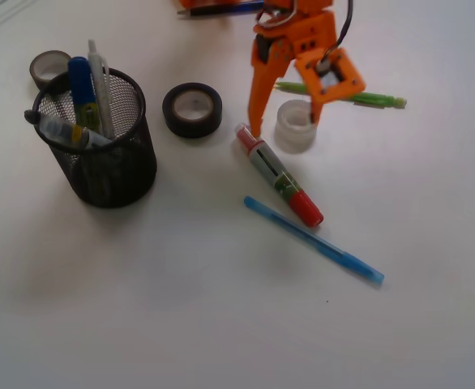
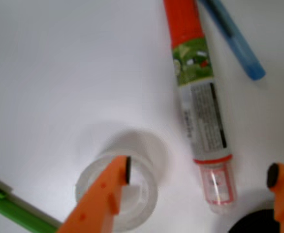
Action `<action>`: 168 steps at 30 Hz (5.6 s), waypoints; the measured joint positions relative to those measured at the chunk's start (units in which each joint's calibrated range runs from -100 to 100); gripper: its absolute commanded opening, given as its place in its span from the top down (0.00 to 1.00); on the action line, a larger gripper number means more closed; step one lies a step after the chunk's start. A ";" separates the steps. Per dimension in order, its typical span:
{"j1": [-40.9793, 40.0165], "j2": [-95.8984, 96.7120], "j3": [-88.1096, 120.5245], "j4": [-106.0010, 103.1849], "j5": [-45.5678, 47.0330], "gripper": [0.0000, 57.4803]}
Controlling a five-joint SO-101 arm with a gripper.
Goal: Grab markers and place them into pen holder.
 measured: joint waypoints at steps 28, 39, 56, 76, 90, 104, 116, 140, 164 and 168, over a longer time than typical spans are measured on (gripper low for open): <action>0.96 26.31 -27.85 15.21 6.20 0.82; 1.18 26.39 -29.02 15.21 7.33 0.99; 14.72 -1.48 -49.51 25.14 13.24 0.99; 29.74 -22.47 11.86 -45.62 5.76 0.99; 32.41 -1.13 23.00 -91.06 -3.22 0.99; 31.89 -0.26 24.89 -96.24 -2.59 0.47; 31.37 -0.26 21.29 -100.39 1.66 0.46; 16.80 -33.80 -6.02 8.81 45.08 0.46; 15.76 -92.16 56.06 12.70 54.51 0.99; 16.72 -92.25 58.13 13.05 52.41 0.99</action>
